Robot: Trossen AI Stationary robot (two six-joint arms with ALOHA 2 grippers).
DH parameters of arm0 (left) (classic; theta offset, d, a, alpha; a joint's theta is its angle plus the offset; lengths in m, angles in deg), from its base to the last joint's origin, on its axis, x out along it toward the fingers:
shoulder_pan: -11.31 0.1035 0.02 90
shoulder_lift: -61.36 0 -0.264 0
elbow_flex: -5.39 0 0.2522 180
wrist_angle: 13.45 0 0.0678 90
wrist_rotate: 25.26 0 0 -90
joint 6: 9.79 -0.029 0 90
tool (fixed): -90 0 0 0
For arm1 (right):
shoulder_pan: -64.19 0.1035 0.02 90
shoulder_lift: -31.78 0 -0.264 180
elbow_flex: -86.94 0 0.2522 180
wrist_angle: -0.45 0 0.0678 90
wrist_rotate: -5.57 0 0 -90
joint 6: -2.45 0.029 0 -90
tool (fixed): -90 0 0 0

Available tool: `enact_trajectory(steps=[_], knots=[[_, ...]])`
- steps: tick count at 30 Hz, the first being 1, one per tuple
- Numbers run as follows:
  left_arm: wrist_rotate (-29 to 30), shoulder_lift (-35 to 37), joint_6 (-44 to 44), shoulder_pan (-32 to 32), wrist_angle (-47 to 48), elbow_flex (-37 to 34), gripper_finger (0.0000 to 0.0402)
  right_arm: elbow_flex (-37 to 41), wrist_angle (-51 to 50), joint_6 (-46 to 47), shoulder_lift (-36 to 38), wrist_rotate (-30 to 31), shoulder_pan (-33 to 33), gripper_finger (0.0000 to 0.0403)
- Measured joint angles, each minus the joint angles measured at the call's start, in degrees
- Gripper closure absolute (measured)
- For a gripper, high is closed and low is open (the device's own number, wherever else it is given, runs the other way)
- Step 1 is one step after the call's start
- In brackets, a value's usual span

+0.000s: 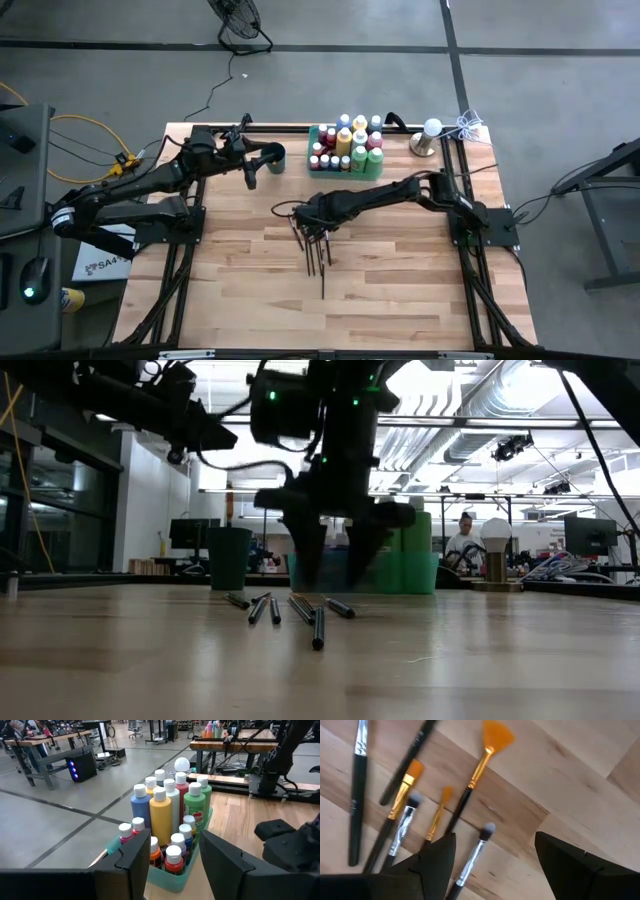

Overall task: Pick & Place Paint Supplies
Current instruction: Put the silver black paint brush into the blue cup

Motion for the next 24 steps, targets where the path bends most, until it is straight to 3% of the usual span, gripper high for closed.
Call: enact_trajectory(steps=[5,24], knots=[[0.02,-0.02,-0.02,0.01,0.13,0.00,0.0238,-0.09,0.39,-0.04,-0.70,-0.23,-0.02,0.0144],[0.02,-0.02,-0.04,0.00,0.20,0.00,0.0238,-0.17,1.35,-2.05,-3.24,-0.04,-0.41,0.0254]])
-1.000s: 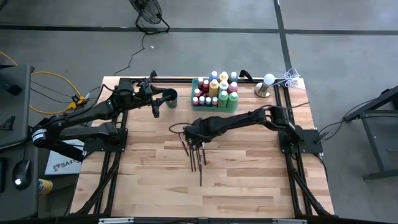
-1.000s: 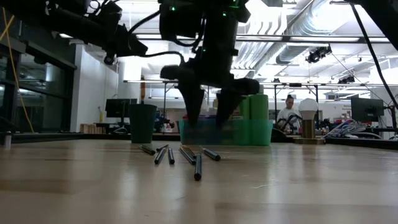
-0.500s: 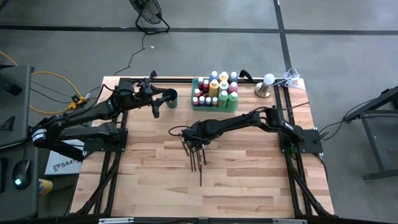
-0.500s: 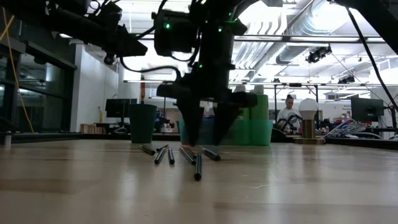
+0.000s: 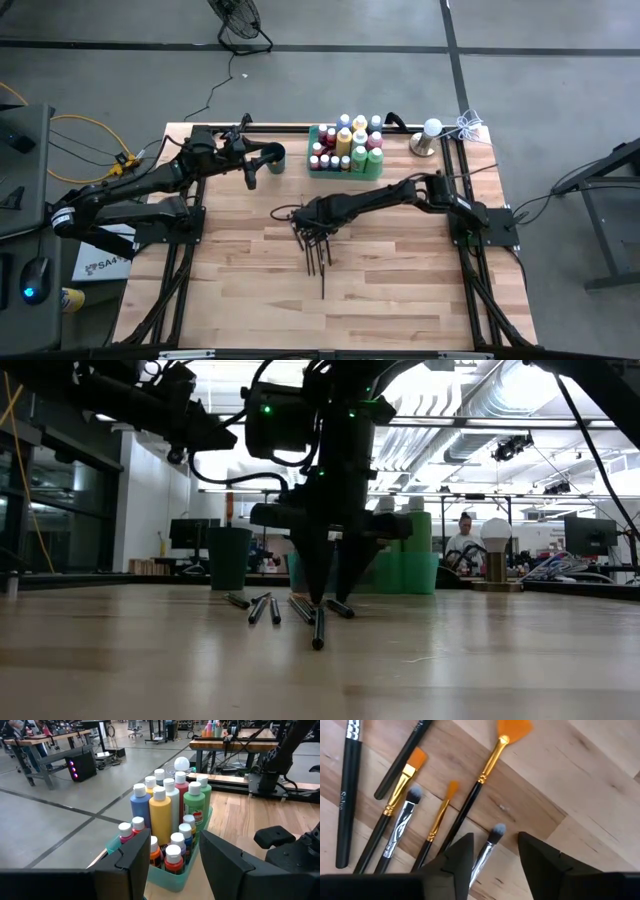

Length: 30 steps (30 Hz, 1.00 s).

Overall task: Pick & Place Paint Supplies
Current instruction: Put the silver black paint brush into the blue cup

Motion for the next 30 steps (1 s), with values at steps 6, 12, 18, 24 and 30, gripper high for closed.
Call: enact_trajectory(steps=[6,12,18,24,30], knots=[[0.00,0.00,0.00,0.01,0.02,0.00,0.0238,0.04,0.43,-1.20,-0.06,-0.50,-0.32,0.0294],[0.00,0.00,0.00,0.02,0.00,0.00,0.0238,0.09,1.54,-2.94,-0.13,-0.48,-0.31,0.0339],[0.00,0.00,0.00,0.00,0.02,0.00,0.0238,0.11,2.07,-4.52,-0.18,-0.07,-0.33,0.0385],[-0.02,0.00,0.00,0.00,0.02,0.00,0.0238,0.17,2.12,-7.53,0.14,0.11,-0.03,0.0397],[-0.04,0.00,0.02,0.00,0.02,0.00,0.0238,0.46,2.13,-9.33,2.44,5.79,1.40,0.0398]])
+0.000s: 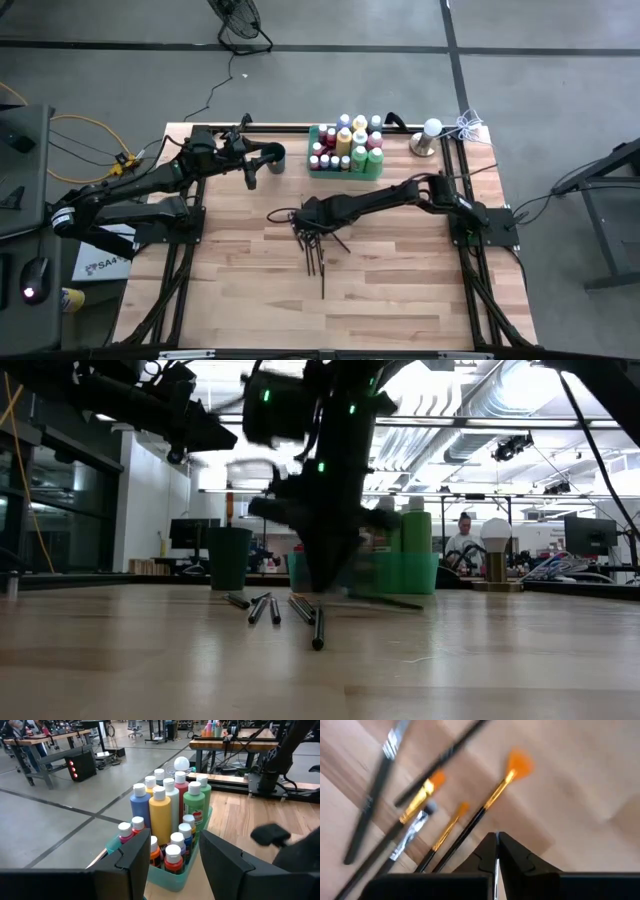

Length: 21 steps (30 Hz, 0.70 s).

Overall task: Pick & Place Paint Supplies
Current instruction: Put the silver black paint brush into the blue cup

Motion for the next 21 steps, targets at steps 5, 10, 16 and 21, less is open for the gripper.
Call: enact_trajectory(steps=[5,10,16,21], knots=[[-0.07,0.00,0.00,0.00,-0.02,0.00,0.0238,-0.26,0.78,-1.89,3.86,8.32,1.22,0.0399],[-2.21,0.02,0.03,0.02,-0.08,0.00,0.0238,-0.23,1.78,-4.74,8.08,17.81,2.73,0.0399],[-6.33,-0.01,-0.50,0.02,-0.50,0.00,0.0238,-0.26,4.23,-9.71,13.29,30.86,4.60,0.0399],[-11.28,-0.04,-0.87,0.02,-1.03,0.00,0.0238,-0.31,12.99,-20.22,17.14,36.33,5.48,0.0399]])
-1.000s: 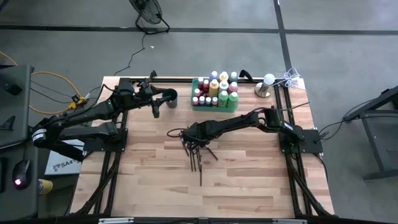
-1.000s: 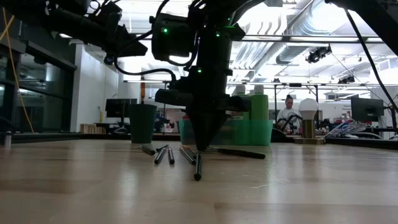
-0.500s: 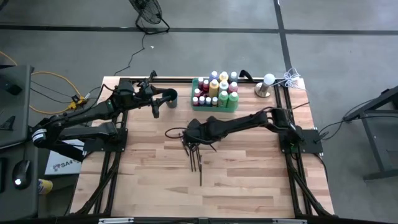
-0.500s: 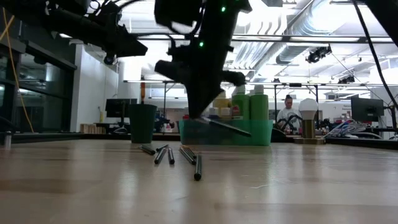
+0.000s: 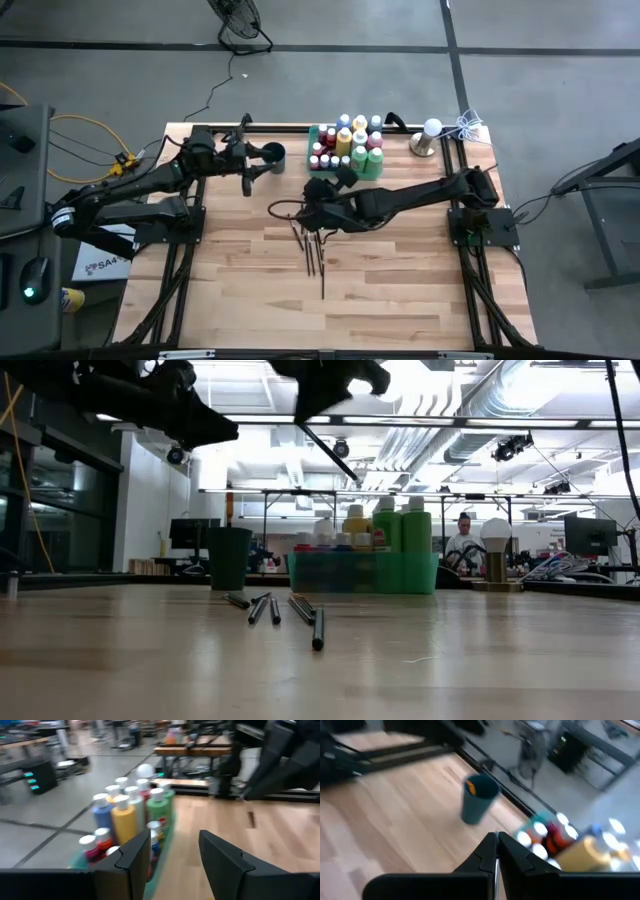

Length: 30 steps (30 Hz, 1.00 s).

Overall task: Pick & Place Paint Supplies
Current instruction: Put the silver black paint brush into the blue cup

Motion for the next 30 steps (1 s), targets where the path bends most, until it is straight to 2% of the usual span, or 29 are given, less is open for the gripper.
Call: enact_trajectory(steps=[3,7,13,17,22,30], knots=[[-6.56,-0.47,0.00,-0.02,-1.80,0.02,0.0238,0.02,7.72,-8.76,1.05,-1.77,-0.04,0.0399],[-15.71,-2.11,0.20,-0.04,-5.07,0.04,0.0238,0.03,18.48,-18.89,1.63,-7.74,-0.83,0.0399],[-19.98,-5.97,2.36,-0.04,-10.68,0.07,0.0238,0.02,28.41,-27.81,1.82,-14.05,-2.15,0.0399],[-22.91,-8.23,3.89,-0.04,-15.30,0.07,0.0238,0.02,31.14,-28.89,1.82,-18.38,-3.51,0.0399],[-26.87,-9.70,5.94,-0.11,-19.07,0.07,0.0238,0.02,31.59,-28.93,1.82,-19.94,-5.17,0.0399],[-26.82,-9.88,6.99,-0.64,-22.06,0.04,0.0238,0.02,30.80,-27.47,1.79,-24.00,-6.62,0.0399]])
